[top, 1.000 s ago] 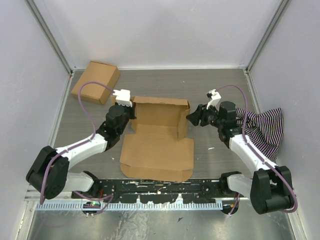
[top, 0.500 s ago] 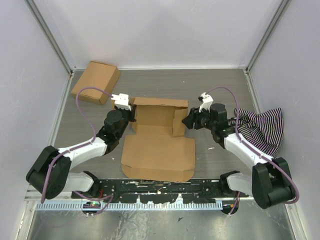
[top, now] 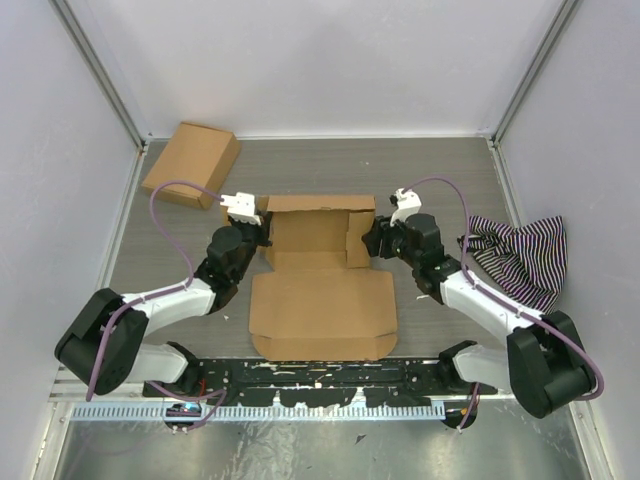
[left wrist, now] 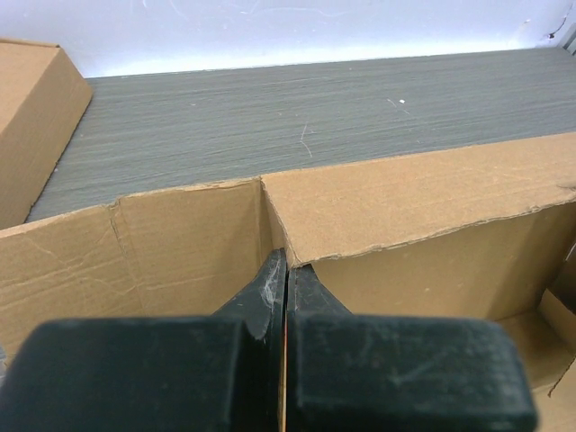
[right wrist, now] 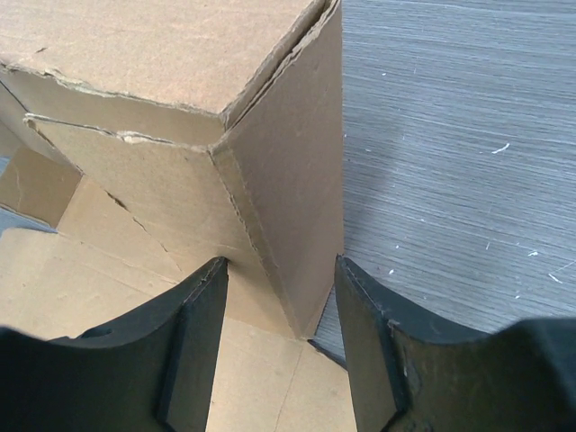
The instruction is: Fold the paper box
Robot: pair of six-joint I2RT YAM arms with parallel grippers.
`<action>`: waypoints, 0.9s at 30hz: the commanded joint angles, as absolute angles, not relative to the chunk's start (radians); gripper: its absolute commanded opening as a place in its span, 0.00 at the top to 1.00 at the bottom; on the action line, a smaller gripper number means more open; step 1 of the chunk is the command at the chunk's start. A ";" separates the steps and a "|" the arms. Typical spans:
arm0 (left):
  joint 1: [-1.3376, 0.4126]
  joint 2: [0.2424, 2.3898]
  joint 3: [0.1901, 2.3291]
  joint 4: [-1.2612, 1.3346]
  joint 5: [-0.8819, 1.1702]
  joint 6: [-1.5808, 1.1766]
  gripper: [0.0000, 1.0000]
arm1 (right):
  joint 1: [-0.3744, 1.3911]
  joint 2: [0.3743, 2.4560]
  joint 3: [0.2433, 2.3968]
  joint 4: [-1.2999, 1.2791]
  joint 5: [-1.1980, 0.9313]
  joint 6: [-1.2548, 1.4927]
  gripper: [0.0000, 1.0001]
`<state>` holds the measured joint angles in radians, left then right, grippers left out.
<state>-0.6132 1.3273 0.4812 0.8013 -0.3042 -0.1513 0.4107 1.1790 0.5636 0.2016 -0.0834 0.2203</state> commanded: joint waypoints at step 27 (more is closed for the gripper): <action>-0.619 1.278 0.475 0.770 -0.300 -0.155 1.00 | 0.618 1.418 0.671 0.158 0.666 0.410 0.92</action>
